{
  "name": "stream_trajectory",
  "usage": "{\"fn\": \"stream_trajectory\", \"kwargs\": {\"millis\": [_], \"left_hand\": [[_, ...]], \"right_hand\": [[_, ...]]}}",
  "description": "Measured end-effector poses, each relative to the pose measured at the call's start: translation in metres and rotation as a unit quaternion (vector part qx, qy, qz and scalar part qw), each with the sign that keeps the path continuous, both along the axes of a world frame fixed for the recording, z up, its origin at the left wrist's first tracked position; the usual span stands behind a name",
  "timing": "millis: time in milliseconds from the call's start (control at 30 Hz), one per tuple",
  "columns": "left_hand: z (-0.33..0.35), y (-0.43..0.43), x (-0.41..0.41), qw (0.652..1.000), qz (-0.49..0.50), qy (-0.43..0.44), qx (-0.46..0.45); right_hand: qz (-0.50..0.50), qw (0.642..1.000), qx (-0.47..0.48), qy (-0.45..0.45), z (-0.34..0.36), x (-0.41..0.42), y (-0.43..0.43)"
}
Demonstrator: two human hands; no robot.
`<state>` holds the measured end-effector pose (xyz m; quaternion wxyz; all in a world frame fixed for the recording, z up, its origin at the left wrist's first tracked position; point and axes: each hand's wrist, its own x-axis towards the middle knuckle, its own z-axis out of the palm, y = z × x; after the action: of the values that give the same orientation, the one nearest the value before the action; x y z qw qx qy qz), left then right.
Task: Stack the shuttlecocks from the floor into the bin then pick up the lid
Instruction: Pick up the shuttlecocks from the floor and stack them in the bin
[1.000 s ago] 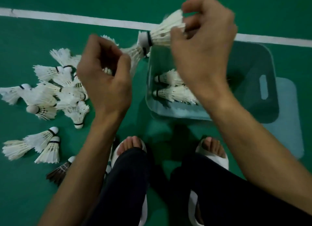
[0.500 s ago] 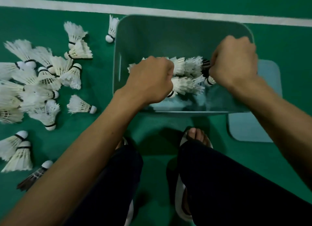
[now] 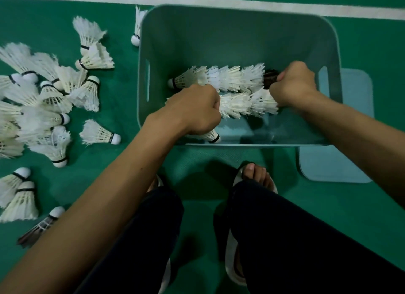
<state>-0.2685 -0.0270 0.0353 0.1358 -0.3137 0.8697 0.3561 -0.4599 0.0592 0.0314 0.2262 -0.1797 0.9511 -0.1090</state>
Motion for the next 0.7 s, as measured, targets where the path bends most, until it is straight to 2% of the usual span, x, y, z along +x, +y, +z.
{"fn": "stream_trajectory", "kwargs": {"millis": [167,267,367,433,467,500,533,567,600,633,700], "left_hand": [[0.001,0.003,0.000,1.000,-0.005,-0.014,0.011],[0.001,0.001,0.002,0.999,0.025,0.015,0.013],[0.008,-0.003,0.002,0.994,0.082,0.068,0.030],[0.012,-0.006,0.000,0.986,0.125,0.095,0.061],[0.014,-0.007,-0.001,0.979,0.152,0.103,0.085],[0.015,-0.008,-0.002,0.971,0.179,0.109,0.110],[0.016,-0.008,-0.003,0.962,0.209,0.117,0.133],[0.017,-0.009,-0.005,0.952,0.236,0.125,0.150],[0.019,-0.009,-0.007,0.942,0.260,0.133,0.163],[0.021,-0.010,-0.009,0.932,0.283,0.140,0.178],[0.023,-0.010,-0.011,0.911,0.324,0.152,0.205]], "right_hand": [[-0.012,0.998,0.014,-0.055,-0.007,0.002,0.000],[0.074,0.995,0.058,-0.008,-0.003,0.004,-0.004],[0.193,0.974,0.097,0.073,0.011,0.008,-0.007],[0.229,0.962,0.091,0.119,0.027,0.011,-0.009],[0.234,0.964,0.071,0.103,0.034,0.013,-0.011],[0.241,0.969,0.036,0.041,0.041,0.016,-0.012],[0.253,0.965,-0.006,-0.068,0.047,0.023,-0.013],[0.263,0.944,-0.053,-0.191,0.052,0.032,-0.013],[0.272,0.919,-0.088,-0.270,0.052,0.039,-0.013],[0.297,0.904,-0.099,-0.293,0.049,0.045,-0.013],[0.367,0.895,-0.090,-0.236,0.041,0.052,-0.015]]}}
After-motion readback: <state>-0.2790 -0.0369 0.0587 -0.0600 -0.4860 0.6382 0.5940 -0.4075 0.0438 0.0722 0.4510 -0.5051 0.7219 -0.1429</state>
